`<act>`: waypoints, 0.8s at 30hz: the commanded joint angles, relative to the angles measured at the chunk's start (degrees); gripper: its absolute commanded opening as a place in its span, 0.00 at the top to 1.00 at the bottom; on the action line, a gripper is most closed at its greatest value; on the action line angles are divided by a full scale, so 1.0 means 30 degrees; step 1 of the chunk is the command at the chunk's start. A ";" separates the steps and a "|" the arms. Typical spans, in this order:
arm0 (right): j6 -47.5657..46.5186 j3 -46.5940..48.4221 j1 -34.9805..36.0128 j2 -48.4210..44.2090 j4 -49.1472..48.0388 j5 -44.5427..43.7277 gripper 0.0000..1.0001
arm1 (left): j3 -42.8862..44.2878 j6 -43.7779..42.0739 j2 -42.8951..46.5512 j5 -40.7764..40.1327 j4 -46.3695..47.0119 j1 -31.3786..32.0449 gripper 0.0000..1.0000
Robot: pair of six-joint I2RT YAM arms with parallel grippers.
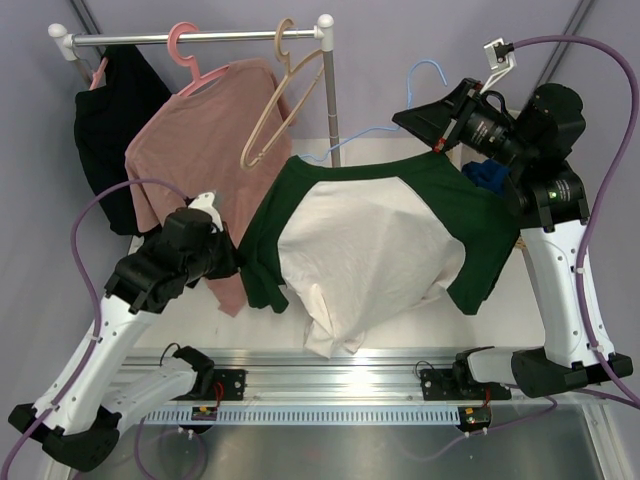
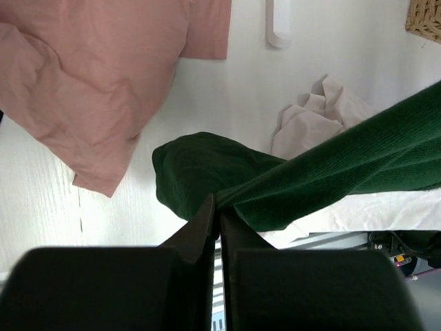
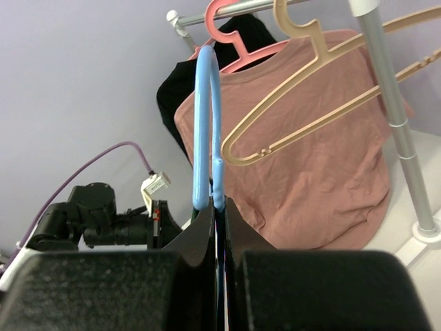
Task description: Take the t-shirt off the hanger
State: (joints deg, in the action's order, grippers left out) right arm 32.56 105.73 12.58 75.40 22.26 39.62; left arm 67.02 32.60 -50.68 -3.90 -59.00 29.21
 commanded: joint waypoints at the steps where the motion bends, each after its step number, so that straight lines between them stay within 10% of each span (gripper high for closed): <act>1: -0.0568 0.0616 -0.0794 -0.0991 -0.3612 -0.4326 1.00 | -0.0603 0.0032 0.0134 -0.2244 -0.4881 -0.0274 1.00; 7: -0.0248 -0.0321 -0.0794 -0.1225 -0.4605 -0.5179 1.00 | 0.0274 -0.0901 0.0602 0.0092 -0.4651 -0.0303 1.00; 10: 0.0571 -0.0527 -0.0794 -0.0876 -0.5716 -0.4098 1.00 | 0.0393 -0.2836 0.1596 0.6032 -0.2049 -0.0274 1.00; 14: 0.1451 0.0202 -0.0794 0.0353 -0.6308 0.0202 1.00 | 0.1473 -0.2840 0.2243 0.9504 0.0765 -0.0274 0.34; 18: 0.2885 -0.0436 -0.0795 0.0943 -0.8378 0.5393 1.00 | 0.4107 -0.2985 0.1075 1.0966 0.1621 -0.0304 0.01; 24: 0.6537 -0.2433 -0.0794 0.1406 -1.5030 0.8908 1.00 | 0.8062 -0.3043 -0.0363 1.1263 0.1590 -0.0275 0.01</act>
State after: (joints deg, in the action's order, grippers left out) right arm 42.96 98.45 10.44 78.39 -8.01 56.27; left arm 86.35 24.82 -50.70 26.68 -57.45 28.60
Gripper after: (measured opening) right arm 0.036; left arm 0.984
